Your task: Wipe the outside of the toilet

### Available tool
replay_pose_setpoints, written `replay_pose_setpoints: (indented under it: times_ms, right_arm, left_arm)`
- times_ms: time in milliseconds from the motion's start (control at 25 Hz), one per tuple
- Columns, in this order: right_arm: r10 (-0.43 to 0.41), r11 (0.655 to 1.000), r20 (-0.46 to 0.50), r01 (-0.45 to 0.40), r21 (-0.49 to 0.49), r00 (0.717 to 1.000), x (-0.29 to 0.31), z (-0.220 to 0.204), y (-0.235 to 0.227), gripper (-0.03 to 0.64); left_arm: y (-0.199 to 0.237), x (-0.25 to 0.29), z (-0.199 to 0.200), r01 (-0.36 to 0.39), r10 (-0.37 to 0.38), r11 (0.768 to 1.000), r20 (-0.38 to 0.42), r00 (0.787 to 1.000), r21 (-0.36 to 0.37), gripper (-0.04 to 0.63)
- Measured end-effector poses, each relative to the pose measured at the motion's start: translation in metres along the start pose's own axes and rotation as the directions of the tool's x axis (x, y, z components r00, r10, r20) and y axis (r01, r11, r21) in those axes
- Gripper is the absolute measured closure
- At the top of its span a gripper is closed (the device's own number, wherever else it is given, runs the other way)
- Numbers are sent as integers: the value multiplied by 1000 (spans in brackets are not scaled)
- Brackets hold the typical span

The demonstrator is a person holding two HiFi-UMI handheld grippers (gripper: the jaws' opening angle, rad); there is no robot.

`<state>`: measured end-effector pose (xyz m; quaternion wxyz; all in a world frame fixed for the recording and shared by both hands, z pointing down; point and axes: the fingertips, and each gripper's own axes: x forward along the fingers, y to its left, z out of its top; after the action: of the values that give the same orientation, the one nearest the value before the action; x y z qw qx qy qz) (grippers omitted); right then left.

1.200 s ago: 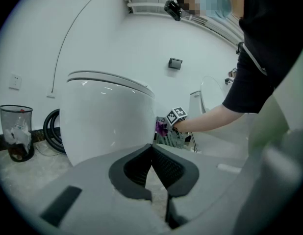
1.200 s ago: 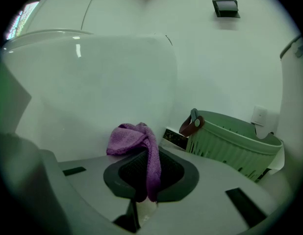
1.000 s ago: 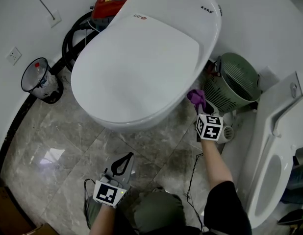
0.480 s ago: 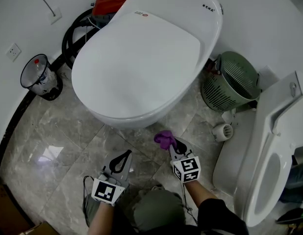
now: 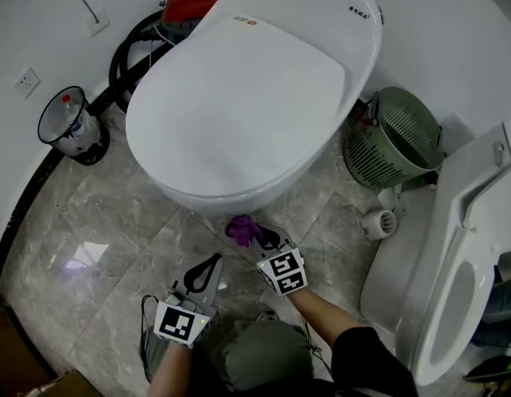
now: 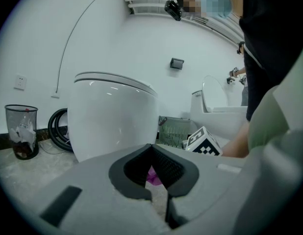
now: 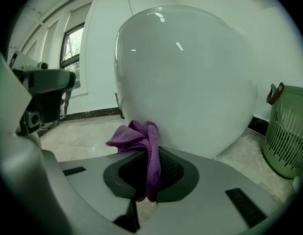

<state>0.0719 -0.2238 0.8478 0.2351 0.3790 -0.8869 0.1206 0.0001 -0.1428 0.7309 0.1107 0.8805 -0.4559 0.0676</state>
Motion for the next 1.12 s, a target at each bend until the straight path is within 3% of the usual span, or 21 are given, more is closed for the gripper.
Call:
replay_pose_setpoints:
  times_ms: [320, 600, 920, 1120]
  right_arm:
    - [-139, 990, 10, 139, 37, 990, -9, 3, -74, 577]
    - [-295, 955, 1, 295, 8, 955, -24, 12, -166, 577]
    - [-473, 874, -70, 478, 89, 878, -28, 33, -279, 577]
    - [-566, 807, -118, 578, 121, 816, -26, 41, -330, 577]
  left_arm:
    - [-5, 10, -2, 11, -11, 1000, -8, 1000, 0, 591]
    - [-12, 16, -7, 24, -24, 1000, -23, 999, 5, 591]
    - [-13, 19, -9, 11, -11, 1000, -35, 999, 2, 591]
    - [-10, 19, -10, 1, -1, 1000, -49, 999, 0, 591]
